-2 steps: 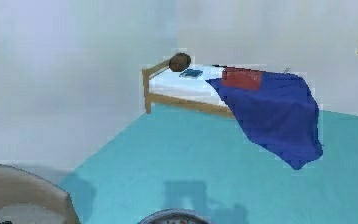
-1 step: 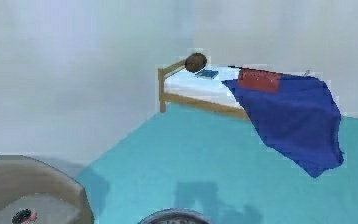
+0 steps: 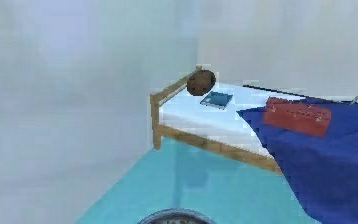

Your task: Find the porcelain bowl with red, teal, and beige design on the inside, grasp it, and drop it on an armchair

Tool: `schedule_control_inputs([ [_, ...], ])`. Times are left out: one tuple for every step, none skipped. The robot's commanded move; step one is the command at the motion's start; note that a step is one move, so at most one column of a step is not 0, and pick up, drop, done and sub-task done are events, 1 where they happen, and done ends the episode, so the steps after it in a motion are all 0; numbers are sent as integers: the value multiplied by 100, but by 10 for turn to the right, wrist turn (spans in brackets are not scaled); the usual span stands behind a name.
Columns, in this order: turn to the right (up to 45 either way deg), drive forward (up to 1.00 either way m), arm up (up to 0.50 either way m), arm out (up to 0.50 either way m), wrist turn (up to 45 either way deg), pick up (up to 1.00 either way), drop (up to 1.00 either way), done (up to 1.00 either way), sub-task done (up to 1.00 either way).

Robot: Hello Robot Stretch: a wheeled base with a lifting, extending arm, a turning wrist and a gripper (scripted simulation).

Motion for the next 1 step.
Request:
schedule_control_inputs([
  [-300,0,0,0,0,0,0,0,0],
])
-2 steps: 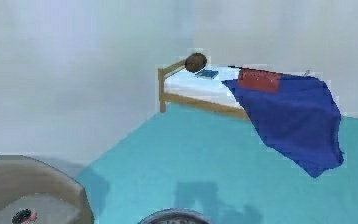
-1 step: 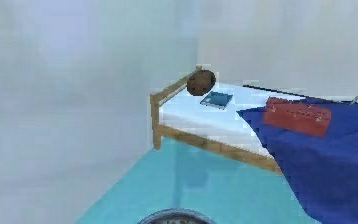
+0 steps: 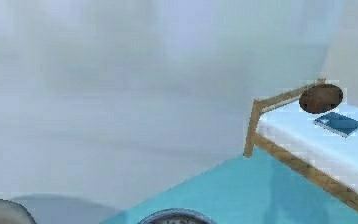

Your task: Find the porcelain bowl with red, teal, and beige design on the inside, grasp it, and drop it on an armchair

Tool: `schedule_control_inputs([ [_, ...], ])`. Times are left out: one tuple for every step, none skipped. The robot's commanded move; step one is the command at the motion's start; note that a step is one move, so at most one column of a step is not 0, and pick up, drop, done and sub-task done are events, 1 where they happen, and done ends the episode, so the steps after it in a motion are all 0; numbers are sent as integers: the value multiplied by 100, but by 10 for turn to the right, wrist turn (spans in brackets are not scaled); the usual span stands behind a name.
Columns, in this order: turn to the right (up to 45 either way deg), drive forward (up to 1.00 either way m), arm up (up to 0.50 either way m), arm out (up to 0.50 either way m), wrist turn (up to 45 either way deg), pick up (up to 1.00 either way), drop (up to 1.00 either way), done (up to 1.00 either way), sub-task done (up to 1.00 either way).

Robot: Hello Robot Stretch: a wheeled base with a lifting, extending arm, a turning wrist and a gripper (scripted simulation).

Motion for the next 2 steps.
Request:
schedule_control_inputs([
  [0,65,0,0,0,0,0,0,0],
  [-450,0,0,0,0,0,0,0,0],
])
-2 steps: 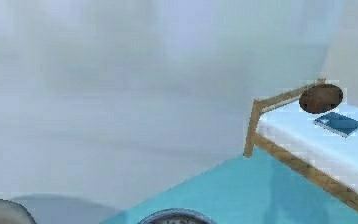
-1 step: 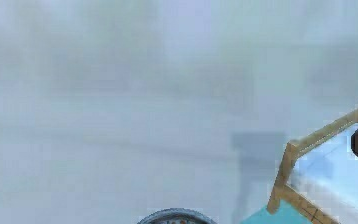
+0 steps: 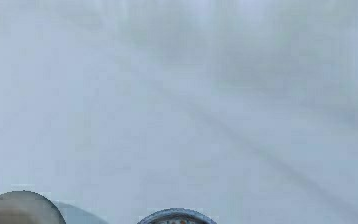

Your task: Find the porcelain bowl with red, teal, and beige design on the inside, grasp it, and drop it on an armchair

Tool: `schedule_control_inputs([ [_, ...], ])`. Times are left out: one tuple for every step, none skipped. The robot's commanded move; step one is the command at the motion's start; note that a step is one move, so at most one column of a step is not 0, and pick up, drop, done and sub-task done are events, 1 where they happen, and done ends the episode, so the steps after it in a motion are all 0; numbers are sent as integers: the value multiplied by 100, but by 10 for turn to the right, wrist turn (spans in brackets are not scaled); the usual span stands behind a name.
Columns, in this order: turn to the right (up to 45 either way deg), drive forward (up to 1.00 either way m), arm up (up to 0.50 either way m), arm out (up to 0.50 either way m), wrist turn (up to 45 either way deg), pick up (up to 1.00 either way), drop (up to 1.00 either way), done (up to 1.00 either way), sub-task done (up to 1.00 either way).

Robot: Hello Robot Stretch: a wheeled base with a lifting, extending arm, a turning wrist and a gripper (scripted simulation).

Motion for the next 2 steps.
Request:
schedule_control_inputs([
  [-60,0,0,0,0,0,0,0,0],
  [450,0,0,0,0,0,0,0,0],
])
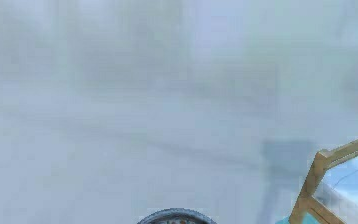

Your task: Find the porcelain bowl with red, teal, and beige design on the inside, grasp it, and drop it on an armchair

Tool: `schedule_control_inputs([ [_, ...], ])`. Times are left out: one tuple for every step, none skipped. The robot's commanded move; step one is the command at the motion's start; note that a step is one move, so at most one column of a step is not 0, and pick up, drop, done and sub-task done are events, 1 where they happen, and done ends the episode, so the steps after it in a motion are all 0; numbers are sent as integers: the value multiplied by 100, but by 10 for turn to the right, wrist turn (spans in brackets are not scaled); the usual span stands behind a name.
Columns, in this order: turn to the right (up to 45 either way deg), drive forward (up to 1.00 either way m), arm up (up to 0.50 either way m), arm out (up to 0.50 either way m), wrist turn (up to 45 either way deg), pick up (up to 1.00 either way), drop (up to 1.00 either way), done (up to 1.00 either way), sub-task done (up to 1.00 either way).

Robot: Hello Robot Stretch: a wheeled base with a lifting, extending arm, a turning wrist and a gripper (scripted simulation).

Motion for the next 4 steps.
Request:
schedule_control_inputs([
  [150,0,0,0,0,0,0,0,0],
  [-450,0,0,0,0,0,0,0,0],
  [-270,0,0,0,0,0,0,0,0],
  [450,0,0,0,0,0,0,0,0],
])
